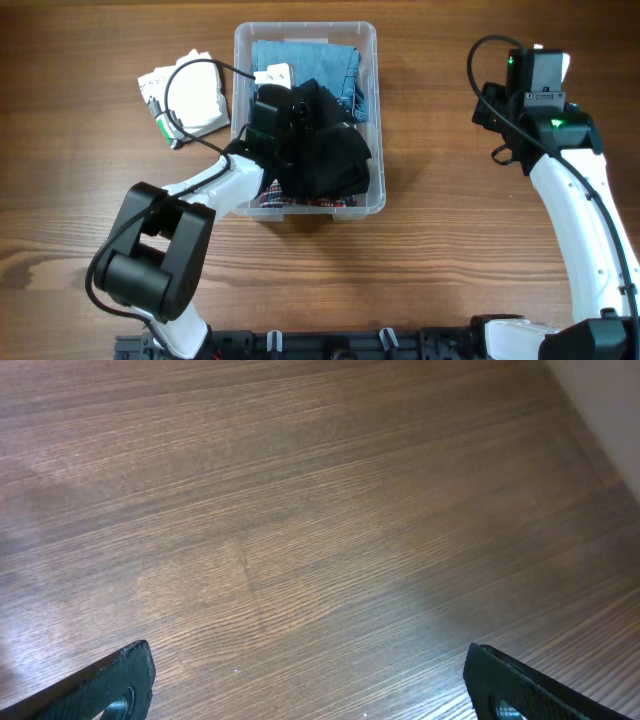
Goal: Pack container
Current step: 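Open the left gripper and press the black garment down in the bin, then withdraw the left gripper left toward the white printed t-shirt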
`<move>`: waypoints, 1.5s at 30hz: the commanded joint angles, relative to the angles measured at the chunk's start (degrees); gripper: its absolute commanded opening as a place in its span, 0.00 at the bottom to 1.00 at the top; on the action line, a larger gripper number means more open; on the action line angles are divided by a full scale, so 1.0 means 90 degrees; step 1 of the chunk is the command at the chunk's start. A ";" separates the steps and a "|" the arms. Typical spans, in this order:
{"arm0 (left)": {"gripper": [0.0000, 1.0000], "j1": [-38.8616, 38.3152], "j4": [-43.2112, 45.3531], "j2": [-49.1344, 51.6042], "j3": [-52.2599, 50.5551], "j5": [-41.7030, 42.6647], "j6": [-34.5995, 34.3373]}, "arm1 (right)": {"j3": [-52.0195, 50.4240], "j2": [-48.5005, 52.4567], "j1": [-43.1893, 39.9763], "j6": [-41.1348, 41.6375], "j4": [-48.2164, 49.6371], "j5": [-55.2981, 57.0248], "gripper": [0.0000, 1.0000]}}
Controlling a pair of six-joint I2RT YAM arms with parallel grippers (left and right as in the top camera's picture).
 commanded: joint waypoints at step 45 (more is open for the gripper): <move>0.07 -0.0811 -0.1826 -0.3932 -0.0311 -0.1518 0.0374 | -0.0002 0.0041 -0.0012 -0.0005 0.0019 0.0104 1.00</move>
